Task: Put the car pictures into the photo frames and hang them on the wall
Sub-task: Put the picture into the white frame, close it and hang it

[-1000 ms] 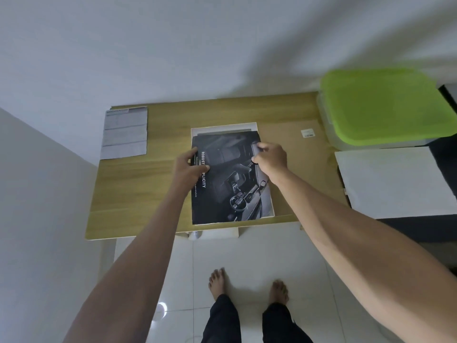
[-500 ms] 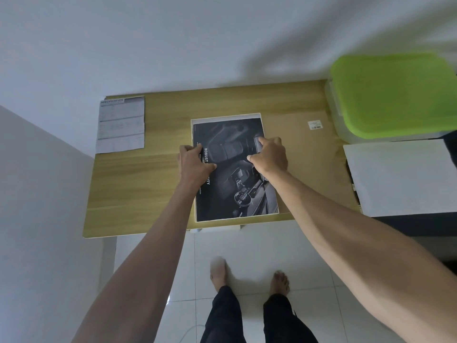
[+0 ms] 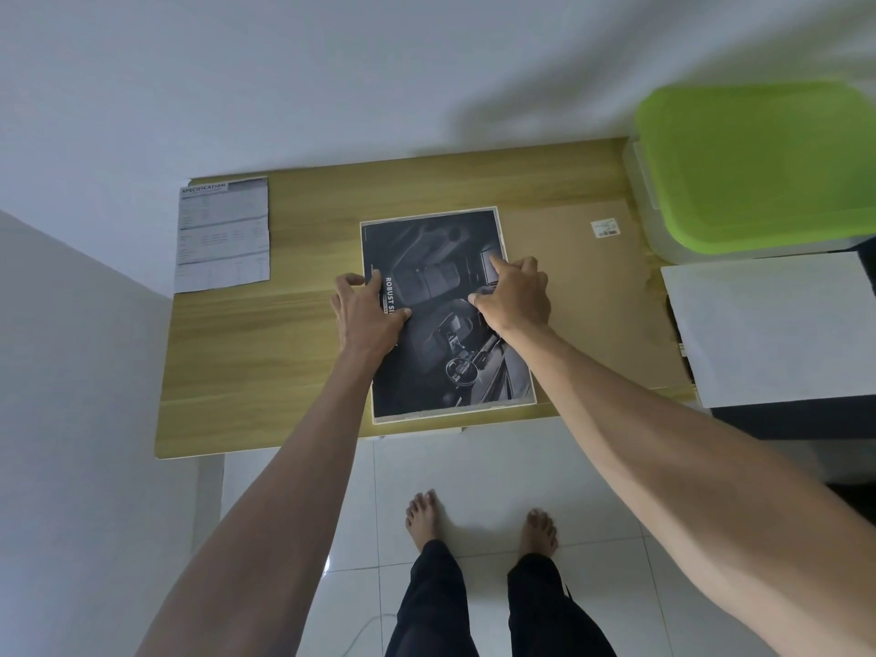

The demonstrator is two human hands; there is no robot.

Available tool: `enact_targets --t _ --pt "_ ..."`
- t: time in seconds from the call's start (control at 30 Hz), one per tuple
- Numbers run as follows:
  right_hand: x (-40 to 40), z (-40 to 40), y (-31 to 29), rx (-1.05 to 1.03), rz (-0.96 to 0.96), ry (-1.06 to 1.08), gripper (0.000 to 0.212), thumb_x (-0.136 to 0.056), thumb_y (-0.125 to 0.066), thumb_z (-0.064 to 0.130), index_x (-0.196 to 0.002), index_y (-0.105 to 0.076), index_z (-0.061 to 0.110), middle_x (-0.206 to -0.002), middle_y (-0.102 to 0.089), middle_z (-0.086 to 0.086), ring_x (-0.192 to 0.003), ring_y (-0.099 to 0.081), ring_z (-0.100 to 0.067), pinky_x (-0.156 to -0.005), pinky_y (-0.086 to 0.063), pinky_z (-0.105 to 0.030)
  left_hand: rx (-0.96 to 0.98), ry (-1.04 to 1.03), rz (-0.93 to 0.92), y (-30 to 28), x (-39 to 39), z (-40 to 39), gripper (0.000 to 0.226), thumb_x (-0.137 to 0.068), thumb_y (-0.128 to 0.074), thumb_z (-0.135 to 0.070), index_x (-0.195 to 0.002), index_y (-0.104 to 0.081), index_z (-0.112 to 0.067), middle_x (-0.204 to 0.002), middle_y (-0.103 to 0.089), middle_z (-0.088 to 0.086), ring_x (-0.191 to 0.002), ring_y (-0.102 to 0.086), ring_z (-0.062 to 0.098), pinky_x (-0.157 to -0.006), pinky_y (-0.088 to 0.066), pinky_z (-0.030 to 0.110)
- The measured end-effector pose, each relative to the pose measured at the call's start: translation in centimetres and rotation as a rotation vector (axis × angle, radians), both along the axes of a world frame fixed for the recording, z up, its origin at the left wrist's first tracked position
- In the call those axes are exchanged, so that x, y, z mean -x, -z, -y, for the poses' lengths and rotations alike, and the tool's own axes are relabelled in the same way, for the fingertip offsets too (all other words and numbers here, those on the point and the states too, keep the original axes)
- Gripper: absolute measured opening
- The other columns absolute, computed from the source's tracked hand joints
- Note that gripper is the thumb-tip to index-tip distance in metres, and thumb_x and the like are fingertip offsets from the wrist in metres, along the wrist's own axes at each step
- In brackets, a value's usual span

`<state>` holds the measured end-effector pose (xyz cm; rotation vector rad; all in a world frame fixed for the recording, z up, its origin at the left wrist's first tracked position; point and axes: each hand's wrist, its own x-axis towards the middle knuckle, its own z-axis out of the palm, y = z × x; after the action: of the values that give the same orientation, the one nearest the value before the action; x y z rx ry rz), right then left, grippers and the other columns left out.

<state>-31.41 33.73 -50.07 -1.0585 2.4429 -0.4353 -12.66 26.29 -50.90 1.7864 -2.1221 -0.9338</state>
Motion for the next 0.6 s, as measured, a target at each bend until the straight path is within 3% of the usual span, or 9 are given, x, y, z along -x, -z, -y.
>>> enact_targets --t 0.37,0.47,0.6 --pt "0.7 0.0 -0.8 -0.021 0.035 -0.015 0.064 -0.091 -0.069 0.042 -0.148 -0.045 0.028 -0.138 -0.045 -0.011 -0.127 -0.044 -0.033 -0.089 -0.047 -0.042 0.031 -0.020 0.010 -0.1 0.1 -0.4 0.072 -0.083 -0.076 -0.037 -0.146 -0.047 -0.019 -0.138 -0.035 0.011 -0.127 -0.035 0.034 -0.105 -0.039 0.044" --pt "1.7 -0.6 -1.5 0.009 0.060 0.022 0.065 -0.093 -0.066 0.041 -0.151 -0.042 0.027 -0.141 -0.046 -0.012 -0.129 -0.044 -0.034 -0.094 -0.050 -0.046 0.087 -0.065 0.019 -0.9 1.5 -1.4 0.064 -0.083 -0.073 -0.038 -0.141 -0.053 -0.021 -0.141 -0.037 0.010 -0.129 -0.035 0.035 -0.106 -0.037 0.049" --pt "4.1 -2.5 -3.0 0.049 0.061 0.094 0.059 -0.094 -0.064 0.037 -0.148 -0.045 0.024 -0.143 -0.047 -0.013 -0.130 -0.047 -0.035 -0.097 -0.051 -0.045 0.122 -0.020 -0.050 -2.7 5.4 -3.2 0.058 -0.087 -0.071 -0.034 -0.141 -0.054 -0.018 -0.135 -0.047 0.012 -0.125 -0.043 0.032 -0.106 -0.039 0.045"
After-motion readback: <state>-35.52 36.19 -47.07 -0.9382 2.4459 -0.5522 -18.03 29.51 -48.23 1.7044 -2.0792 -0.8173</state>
